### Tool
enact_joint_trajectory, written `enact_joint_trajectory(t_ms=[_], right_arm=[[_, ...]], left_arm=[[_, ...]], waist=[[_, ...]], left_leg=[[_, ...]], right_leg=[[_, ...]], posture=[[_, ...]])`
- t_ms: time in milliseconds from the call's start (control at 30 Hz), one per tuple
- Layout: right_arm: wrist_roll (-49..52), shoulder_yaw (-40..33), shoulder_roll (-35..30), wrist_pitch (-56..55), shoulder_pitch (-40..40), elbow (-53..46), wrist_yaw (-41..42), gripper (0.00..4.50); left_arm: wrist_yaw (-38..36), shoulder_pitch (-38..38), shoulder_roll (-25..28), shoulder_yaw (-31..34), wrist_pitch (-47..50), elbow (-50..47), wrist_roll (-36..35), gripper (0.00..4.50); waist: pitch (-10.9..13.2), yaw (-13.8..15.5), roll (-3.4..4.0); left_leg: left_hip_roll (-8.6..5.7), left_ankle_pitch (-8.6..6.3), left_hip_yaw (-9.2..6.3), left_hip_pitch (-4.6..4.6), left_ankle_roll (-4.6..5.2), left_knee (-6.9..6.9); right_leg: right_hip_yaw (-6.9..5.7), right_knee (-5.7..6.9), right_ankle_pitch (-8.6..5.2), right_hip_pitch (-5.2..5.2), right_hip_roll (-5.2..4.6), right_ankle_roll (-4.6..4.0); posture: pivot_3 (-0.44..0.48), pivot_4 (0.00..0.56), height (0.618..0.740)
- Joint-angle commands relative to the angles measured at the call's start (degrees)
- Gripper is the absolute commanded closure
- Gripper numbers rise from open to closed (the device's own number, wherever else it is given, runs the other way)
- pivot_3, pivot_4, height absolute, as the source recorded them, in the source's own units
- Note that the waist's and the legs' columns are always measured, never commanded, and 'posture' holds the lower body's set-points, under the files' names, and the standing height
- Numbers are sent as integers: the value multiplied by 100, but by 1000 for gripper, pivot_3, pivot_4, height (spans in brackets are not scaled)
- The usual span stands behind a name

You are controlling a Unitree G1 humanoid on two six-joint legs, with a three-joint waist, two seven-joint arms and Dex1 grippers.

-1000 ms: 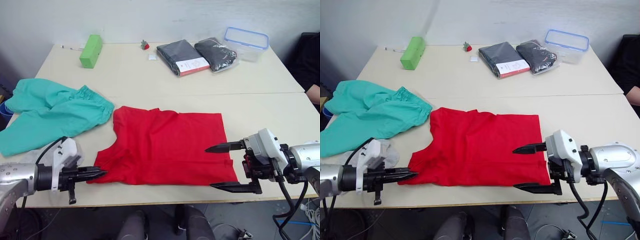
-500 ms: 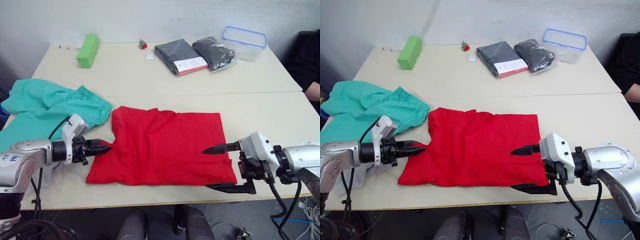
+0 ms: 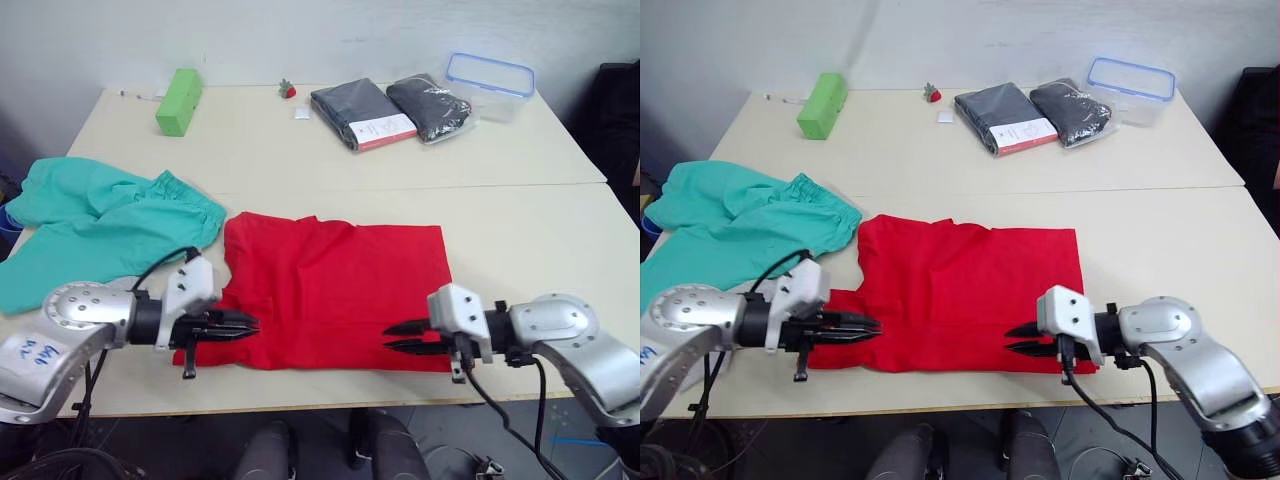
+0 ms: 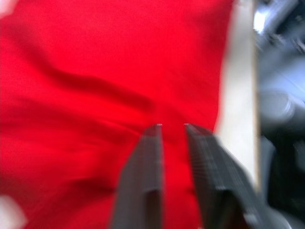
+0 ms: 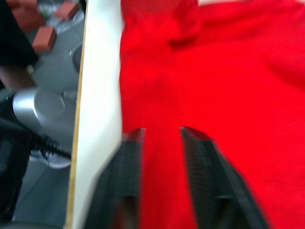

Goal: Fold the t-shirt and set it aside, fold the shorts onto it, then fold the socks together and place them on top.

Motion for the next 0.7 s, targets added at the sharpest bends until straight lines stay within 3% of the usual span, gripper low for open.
enact_joint_trajectory(t_ms=[33,200,367,700], right_arm=[[-469,382,255,-507,-179,312,-1,4470],[-1015,786,462,-664,-285,660,-105,4470],[-1358,717,231,-739,-16,993,-224,4470],[-813,-1063,-997,-1219,1339,1466,158,4470]], left_arm=[[-3,-83,72,-378,-553,261,627,4500],[-41,-63,120,-984,-993,716,1402,4500],[-50,76,190,-1087,-1168,881,1725,4500],[104,515,207,-852,-1547,1215,1936,4500]], waist=[[0,4,0],[0,4,0],[-5,0,-3],[-100,17,26]], left_leg=[[-1,1,0,-1,1,0],[-2,3,6,-5,6,-1],[1,3,3,6,8,0],[4,-9,-5,22,22,-4]], right_leg=[[0,3,0,-3,4,0],[-1,17,0,-10,2,0],[-3,4,0,6,-11,0],[-3,-13,0,29,-21,1]], posture=[[0,150,740],[0,150,740],[0,150,740],[0,150,740]])
